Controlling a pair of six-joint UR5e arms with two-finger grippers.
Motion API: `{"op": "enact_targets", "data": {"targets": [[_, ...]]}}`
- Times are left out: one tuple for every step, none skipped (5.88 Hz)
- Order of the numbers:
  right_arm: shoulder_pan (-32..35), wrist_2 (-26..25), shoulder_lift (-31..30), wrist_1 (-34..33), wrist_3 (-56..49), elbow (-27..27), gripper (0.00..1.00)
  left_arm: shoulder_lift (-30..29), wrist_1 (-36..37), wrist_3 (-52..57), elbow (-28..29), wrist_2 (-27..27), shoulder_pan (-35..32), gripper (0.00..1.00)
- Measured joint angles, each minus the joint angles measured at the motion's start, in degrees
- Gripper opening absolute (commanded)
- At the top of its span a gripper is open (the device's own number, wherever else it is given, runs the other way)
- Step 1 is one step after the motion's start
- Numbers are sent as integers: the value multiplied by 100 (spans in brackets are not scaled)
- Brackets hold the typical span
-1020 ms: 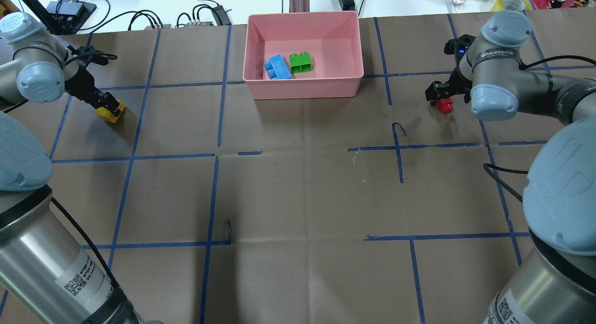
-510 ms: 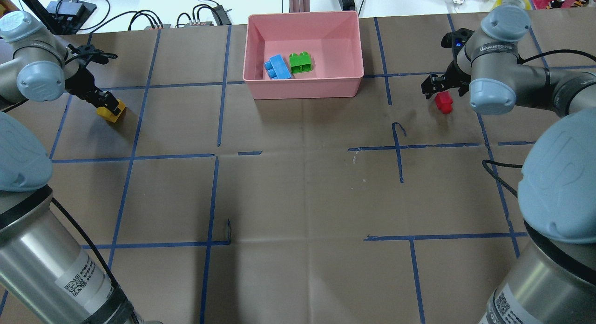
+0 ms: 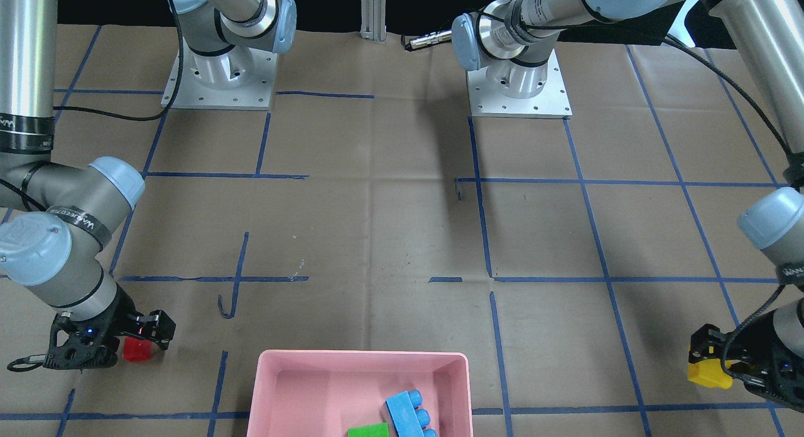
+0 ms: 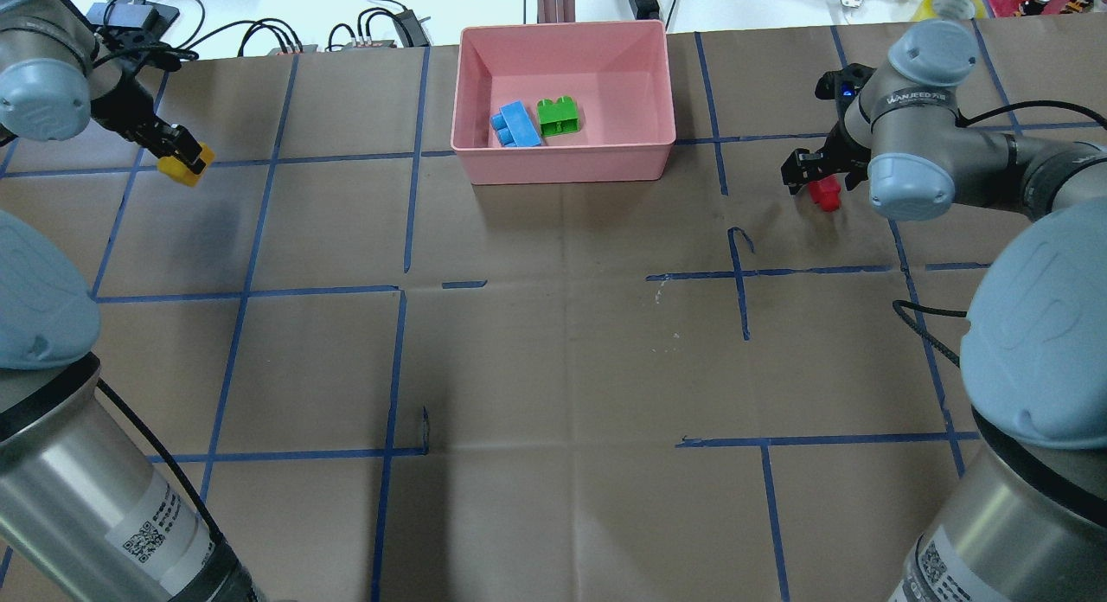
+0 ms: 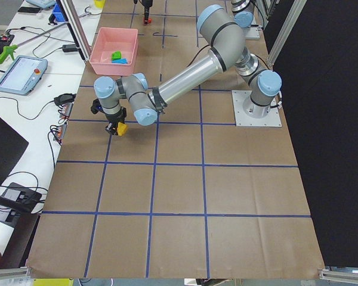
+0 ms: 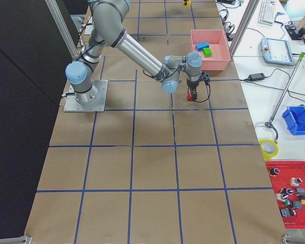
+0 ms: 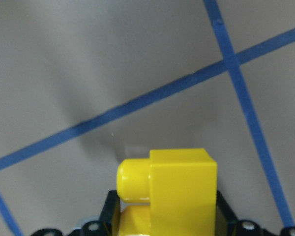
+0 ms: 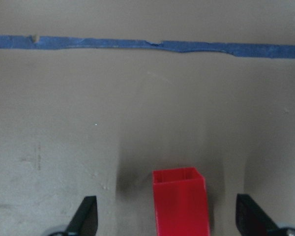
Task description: Put all blocks into box
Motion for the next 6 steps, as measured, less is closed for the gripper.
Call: {"op": "enact_targets", "data": {"targets": [[-5,2,11,5,-31,-15,33,5,-789,-123,692,7,-123,24],[-13,6,15,9,-140,-54,15,5,-1312,-359,1168,5,-306,24],[-17,7,11,13,-269,-90,7,8,-1548,-889,1388,-14,-601,24],[-20,5,-13,23,-330,-106,6,8,-1600,-1790,1462,-33,-1006,24],[-15,-7,-80,52,-354,-149,6,4,-1578,-2884,1487,-39,-1504,24],[-8,-23,-199,333,-359,-312,6,-26,-1478,-4001,1500,-36,-2086,24]]}}
